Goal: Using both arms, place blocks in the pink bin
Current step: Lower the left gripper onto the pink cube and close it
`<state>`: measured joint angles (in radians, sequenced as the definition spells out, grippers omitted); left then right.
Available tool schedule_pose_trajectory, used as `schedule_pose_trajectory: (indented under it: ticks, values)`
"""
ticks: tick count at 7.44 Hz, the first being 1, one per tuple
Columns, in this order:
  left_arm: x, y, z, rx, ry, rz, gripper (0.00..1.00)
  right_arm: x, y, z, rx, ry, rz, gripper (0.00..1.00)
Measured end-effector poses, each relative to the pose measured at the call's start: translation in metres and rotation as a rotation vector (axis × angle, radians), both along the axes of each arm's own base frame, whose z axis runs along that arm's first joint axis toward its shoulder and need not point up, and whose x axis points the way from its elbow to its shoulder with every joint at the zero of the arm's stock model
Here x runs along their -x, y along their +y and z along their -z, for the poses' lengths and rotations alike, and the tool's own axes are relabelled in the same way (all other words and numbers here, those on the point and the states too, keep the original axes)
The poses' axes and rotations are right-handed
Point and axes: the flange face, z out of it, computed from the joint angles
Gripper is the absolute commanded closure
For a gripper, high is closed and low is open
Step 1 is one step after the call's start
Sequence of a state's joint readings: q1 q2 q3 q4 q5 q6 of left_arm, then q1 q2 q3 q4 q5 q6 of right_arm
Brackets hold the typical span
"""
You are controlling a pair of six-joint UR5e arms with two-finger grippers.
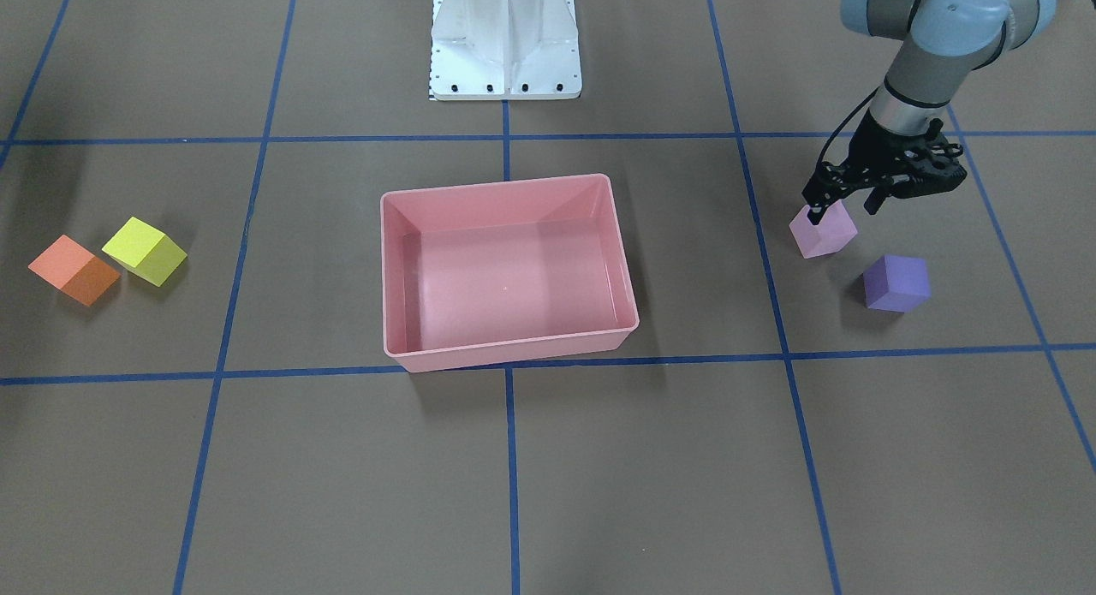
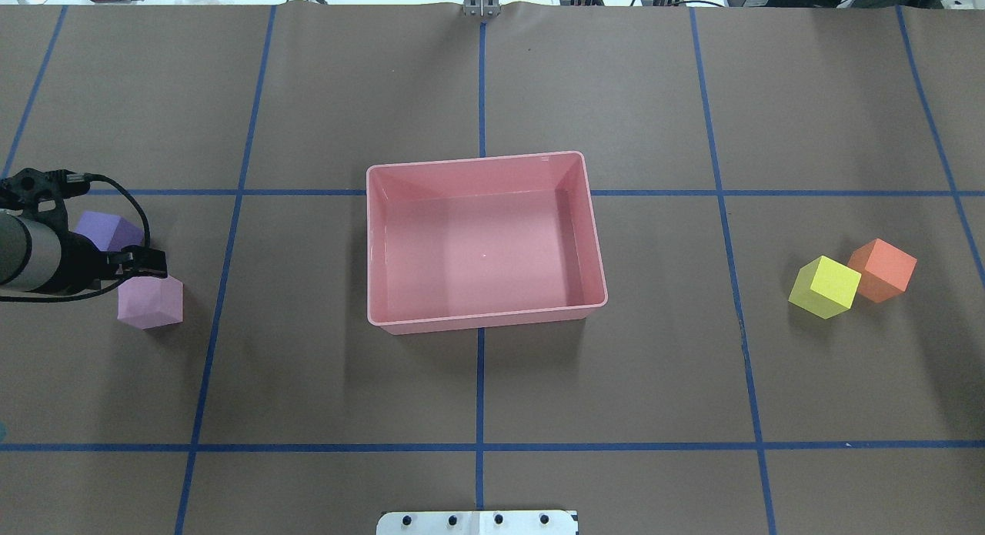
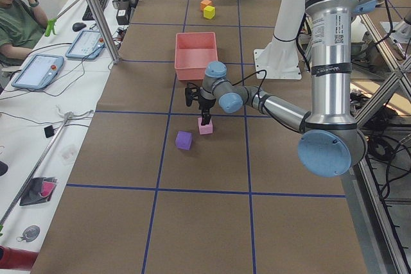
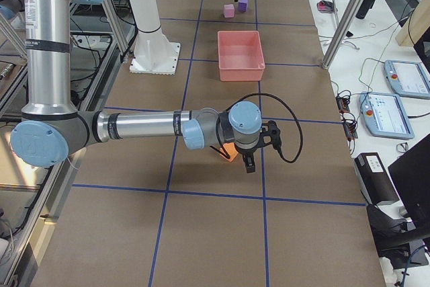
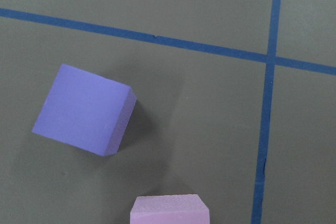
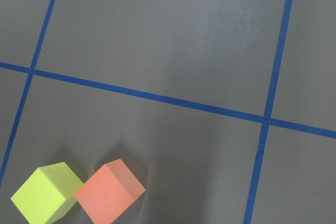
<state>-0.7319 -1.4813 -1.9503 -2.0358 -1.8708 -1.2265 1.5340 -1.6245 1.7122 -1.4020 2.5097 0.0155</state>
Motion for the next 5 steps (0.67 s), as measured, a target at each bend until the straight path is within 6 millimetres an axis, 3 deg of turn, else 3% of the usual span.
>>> schedule_pose_trajectory:
  ticks: [5]
  values:
    - [-0.020, 0.016, -0.024, 0.008, -0.059, -0.017, 0.03, 0.000, 0.000, 0.002, -0.003, -0.003, 0.000, 0.00]
